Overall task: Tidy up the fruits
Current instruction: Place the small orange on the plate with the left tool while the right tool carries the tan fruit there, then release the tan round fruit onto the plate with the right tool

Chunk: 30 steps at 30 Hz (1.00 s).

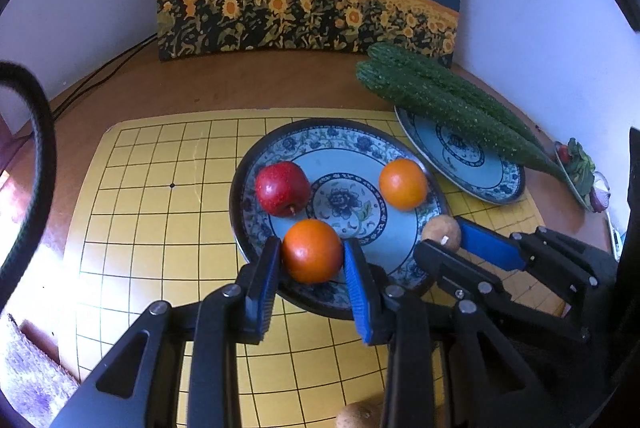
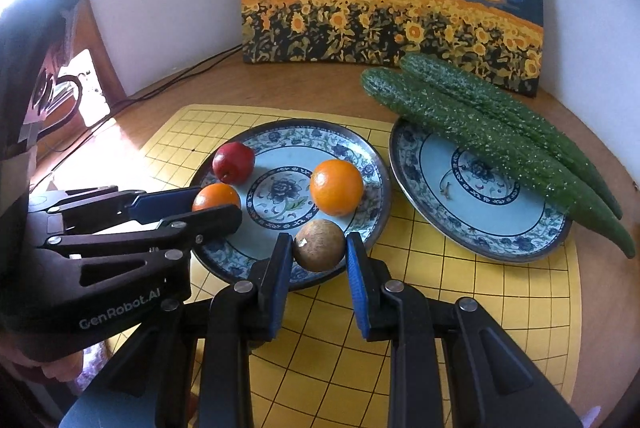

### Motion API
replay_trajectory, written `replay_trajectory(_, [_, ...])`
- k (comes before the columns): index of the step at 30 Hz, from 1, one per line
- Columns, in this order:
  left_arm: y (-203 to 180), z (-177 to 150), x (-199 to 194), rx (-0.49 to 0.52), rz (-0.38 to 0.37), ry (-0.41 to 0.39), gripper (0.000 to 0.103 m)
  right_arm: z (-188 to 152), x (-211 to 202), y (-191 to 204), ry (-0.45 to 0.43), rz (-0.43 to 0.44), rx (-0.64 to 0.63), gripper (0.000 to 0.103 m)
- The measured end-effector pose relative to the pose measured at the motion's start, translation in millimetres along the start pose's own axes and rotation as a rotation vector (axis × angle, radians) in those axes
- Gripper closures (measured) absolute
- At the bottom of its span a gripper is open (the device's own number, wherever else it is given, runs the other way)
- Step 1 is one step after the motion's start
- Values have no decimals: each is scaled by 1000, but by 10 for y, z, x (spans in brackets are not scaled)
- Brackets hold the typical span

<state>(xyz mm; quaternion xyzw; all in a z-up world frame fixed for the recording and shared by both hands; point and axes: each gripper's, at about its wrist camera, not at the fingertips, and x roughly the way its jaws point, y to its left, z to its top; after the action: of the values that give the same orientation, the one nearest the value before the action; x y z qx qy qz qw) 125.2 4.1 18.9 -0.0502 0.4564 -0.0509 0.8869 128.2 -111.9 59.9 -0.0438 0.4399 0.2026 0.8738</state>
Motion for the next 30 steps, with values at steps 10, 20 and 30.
replay_trajectory(10, [-49, -25, -14, 14, 20, -1, 70, -20, 0, -47, -15, 1, 22, 72])
replay_trajectory(20, [-40, -61, -144, 14, 18, 2, 61, -78, -135, -85, -35, -4, 59, 55])
replay_trajectory(30, [-124, -142, -338, 31, 14, -14, 61, -174, -326, -70, -55, 4, 72, 52])
